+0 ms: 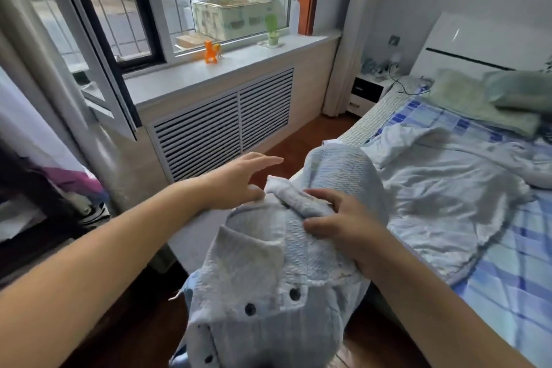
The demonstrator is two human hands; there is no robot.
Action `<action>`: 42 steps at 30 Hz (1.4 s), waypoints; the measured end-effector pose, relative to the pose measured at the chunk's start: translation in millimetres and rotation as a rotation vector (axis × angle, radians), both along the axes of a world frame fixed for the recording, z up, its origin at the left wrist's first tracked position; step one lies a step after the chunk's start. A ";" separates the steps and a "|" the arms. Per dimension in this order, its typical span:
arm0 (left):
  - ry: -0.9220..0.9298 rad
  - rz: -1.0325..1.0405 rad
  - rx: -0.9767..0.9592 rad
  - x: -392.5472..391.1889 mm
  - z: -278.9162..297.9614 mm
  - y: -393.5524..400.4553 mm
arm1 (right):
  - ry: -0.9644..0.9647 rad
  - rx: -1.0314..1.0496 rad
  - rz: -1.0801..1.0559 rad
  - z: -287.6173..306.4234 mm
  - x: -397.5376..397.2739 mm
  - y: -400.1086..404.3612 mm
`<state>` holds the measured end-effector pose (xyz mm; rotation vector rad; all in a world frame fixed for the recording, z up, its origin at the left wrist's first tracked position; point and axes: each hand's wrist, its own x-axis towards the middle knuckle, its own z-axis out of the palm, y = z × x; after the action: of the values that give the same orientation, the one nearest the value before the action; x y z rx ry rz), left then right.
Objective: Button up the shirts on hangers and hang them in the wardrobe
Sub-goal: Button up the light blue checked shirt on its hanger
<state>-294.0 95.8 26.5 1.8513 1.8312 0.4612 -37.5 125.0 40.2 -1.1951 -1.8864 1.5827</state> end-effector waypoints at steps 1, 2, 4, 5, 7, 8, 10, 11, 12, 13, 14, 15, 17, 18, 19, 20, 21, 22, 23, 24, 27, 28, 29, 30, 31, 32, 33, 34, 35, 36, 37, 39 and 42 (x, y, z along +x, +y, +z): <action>0.072 -0.069 -0.061 3.7 -0.2 15.6 | 0.042 0.016 -0.001 6.7 3.0 -0.1; 0.133 -0.140 -0.087 8.0 0.5 30.2 | 0.080 0.054 0.004 14.8 6.9 0.9; 0.228 -0.216 -0.059 16.1 0.6 56.7 | 0.136 0.144 -0.006 36.2 17.7 4.4; 0.268 -0.209 -0.057 18.1 -0.4 68.2 | 0.151 0.206 -0.020 46.7 26.4 7.8; 0.246 -0.190 -0.098 24.7 2.2 84.8 | 0.148 0.375 -0.023 68.7 50.7 15.8; 0.188 -0.189 -0.129 30.8 5.1 89.7 | 0.105 0.467 -0.019 78.0 65.8 21.5; 0.119 -0.235 -0.131 47.0 9.1 97.9 | 0.000 0.623 -0.036 95.6 96.8 32.1; 0.114 -0.259 -0.122 57.0 10.7 103.3 | -0.029 0.678 -0.068 103.3 110.3 36.1; 0.124 -0.264 -0.091 66.5 10.9 110.8 | -0.041 0.729 -0.112 107.8 122.6 40.6; 0.144 -0.246 -0.037 77.1 15.2 118.2 | -0.048 0.777 -0.163 110.2 132.9 45.3; 0.187 -0.207 0.036 86.0 22.3 126.0 | -0.048 0.816 -0.227 111.4 142.0 51.6; 0.253 -0.131 0.131 94.6 33.5 132.5 | -0.040 0.839 -0.300 112.2 151.8 60.2; 0.352 0.002 0.370 113.1 62.8 133.5 | 0.007 0.846 -0.445 116.6 173.2 79.0; 0.368 0.034 0.486 121.8 76.7 133.3 | 0.023 0.849 -0.504 120.8 184.9 87.6; 0.361 0.047 0.576 132.0 89.6 132.9 | 0.043 0.857 -0.551 125.9 197.9 95.3; 0.328 0.051 0.644 145.2 103.0 131.1 | 0.075 0.863 -0.589 130.9 212.5 103.3; 0.290 0.054 0.693 161.5 116.4 129.3 | 0.123 0.862 -0.616 137.3 228.4 110.2; 0.257 0.051 0.732 178.7 128.6 129.0 | 0.167 0.850 -0.639 144.4 244.8 115.7; 0.235 0.037 0.766 198.5 141.5 129.1 | 0.204 0.844 -0.654 152.5 262.3 119.1; 0.215 0.019 0.796 219.8 155.3 128.9 | 0.227 0.851 -0.668 159.9 281.0 121.8; 0.150 -0.008 0.810 287.1 192.7 130.8 | 0.216 0.915 -0.767 173.2 344.0 124.5; 0.129 -0.026 0.809 311.0 201.0 133.7 | 0.169 0.963 -0.811 173.3 368.5 125.1; 0.117 -0.041 0.797 336.9 208.7 135.7 | 0.109 1.015 -0.843 172.2 394.7 125.1; 0.118 -0.050 0.783 363.6 215.3 138.9 | 0.061 1.046 -0.862 170.5 423.0 125.9; 0.124 -0.052 0.770 391.7 222.8 141.1 | 0.034 1.048 -0.869 170.2 451.9 124.9; 0.115 -0.068 0.760 420.0 230.6 143.4 | 0.027 1.030 -0.877 171.3 480.7 121.6; 0.074 -0.107 0.743 448.2 240.7 145.4 | 0.024 1.018 -0.904 174.2 509.1 116.3; 0.000 -0.159 0.725 475.1 254.2 147.4 | 0.027 1.028 -0.944 179.2 535.1 108.3; -0.094 -0.203 0.706 500.8 270.4 147.4 | 0.031 1.064 -0.987 186.5 559.6 99.1; -0.169 -0.238 0.681 523.8 288.2 146.4 | 0.038 1.111 -1.036 194.4 583.4 90.6; -0.201 -0.308 0.651 542.6 304.5 145.3 | 0.046 1.147 -1.089 202.1 606.3 83.8; -0.201 -0.531 0.487 570.9 320.1 149.7 | 0.078 1.139 -1.227 211.4 654.9 79.4; -0.102 -0.616 0.186 604.4 282.1 175.1 | 0.113 0.984 -1.334 198.6 712.3 79.0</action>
<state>310.4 270.9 308.7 2.3349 1.0933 0.4910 674.8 204.0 238.8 -1.2791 -0.9815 -0.0249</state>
